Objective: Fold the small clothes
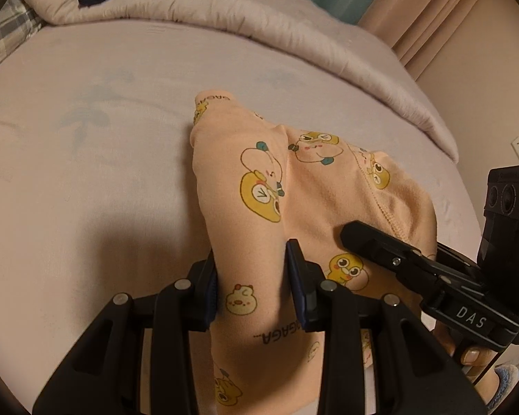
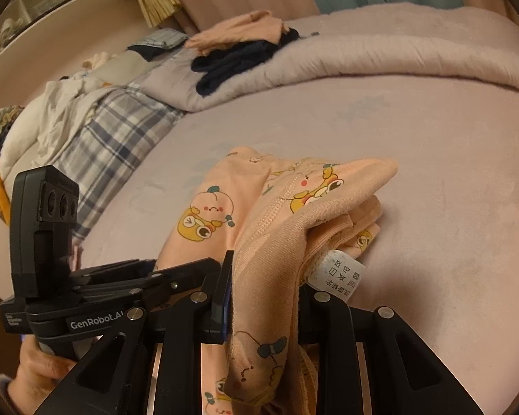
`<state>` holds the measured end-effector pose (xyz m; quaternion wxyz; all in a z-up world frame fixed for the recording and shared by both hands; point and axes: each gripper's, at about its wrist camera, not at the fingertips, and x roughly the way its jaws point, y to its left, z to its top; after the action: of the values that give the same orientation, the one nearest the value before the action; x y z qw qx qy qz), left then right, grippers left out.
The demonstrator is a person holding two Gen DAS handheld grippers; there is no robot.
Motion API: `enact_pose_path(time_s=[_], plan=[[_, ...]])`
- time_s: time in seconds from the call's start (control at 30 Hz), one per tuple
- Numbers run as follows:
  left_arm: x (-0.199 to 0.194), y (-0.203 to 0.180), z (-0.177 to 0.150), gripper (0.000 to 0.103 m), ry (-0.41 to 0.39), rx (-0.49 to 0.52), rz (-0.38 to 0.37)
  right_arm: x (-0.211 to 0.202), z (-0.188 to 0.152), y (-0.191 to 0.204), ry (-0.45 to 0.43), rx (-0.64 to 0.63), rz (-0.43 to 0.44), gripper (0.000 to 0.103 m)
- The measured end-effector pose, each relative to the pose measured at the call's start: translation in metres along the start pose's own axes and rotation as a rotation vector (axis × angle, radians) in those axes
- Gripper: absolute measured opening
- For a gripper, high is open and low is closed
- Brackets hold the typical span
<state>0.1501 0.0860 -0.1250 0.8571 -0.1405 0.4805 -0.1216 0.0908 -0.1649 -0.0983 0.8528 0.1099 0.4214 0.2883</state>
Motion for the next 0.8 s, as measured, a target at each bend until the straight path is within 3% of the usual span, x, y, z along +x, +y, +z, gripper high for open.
enact_pose_path(time_s=[0.23,0.37,0.57,0.8], plan=[[0.011,0.014,-0.006,0.042,0.032,-0.015,0.011,0.014,-0.007,-0.034,0.108,0.16,-0.003,0.028],[0.01,0.017,-0.009,0.054,0.026,-0.006,0.032,0.011,-0.013,-0.048,0.12,0.234,0.013,0.037],[0.006,0.024,-0.013,0.063,0.023,-0.023,0.039,0.007,-0.017,-0.05,0.111,0.247,0.015,0.038],[0.002,0.024,-0.018,0.07,0.02,-0.017,0.064,0.002,-0.012,-0.046,0.094,0.192,-0.066,0.046]])
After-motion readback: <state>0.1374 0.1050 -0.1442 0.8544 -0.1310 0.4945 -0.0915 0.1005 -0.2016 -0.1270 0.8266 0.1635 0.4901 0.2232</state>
